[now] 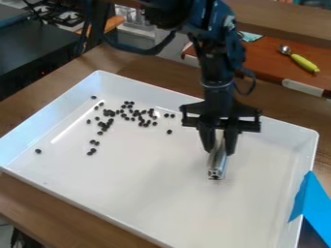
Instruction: Sweep into pile
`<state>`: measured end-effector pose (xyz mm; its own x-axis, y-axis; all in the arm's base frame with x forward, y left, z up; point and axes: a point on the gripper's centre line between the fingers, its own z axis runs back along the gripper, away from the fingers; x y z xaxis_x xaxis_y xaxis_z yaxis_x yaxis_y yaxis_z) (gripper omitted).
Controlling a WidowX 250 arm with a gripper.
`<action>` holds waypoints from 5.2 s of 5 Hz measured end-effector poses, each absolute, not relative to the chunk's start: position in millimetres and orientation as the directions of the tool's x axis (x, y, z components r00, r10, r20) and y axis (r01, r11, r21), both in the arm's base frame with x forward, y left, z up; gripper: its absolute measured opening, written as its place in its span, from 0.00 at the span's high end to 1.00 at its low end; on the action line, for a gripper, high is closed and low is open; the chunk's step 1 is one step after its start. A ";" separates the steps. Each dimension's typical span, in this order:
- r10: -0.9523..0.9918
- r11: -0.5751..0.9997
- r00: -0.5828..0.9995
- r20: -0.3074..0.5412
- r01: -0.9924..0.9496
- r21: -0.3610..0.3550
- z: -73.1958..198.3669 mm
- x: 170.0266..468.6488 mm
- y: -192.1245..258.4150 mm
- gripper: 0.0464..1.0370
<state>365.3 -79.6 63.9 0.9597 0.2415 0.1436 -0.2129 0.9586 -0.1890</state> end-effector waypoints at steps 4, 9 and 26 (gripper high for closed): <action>0.209 0.966 0.967 0.147 -0.181 -0.184 48.1 359.3 -4.7 0.69; 0.329 0.941 0.931 0.161 -0.309 -0.137 53.5 331.2 148.7 0.69; 0.309 0.881 0.946 0.101 -0.244 -0.404 106.2 336.1 -116.8 0.69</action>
<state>336.1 -116.8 106.2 0.9458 0.3086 0.1011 -0.2444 0.8814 -0.4043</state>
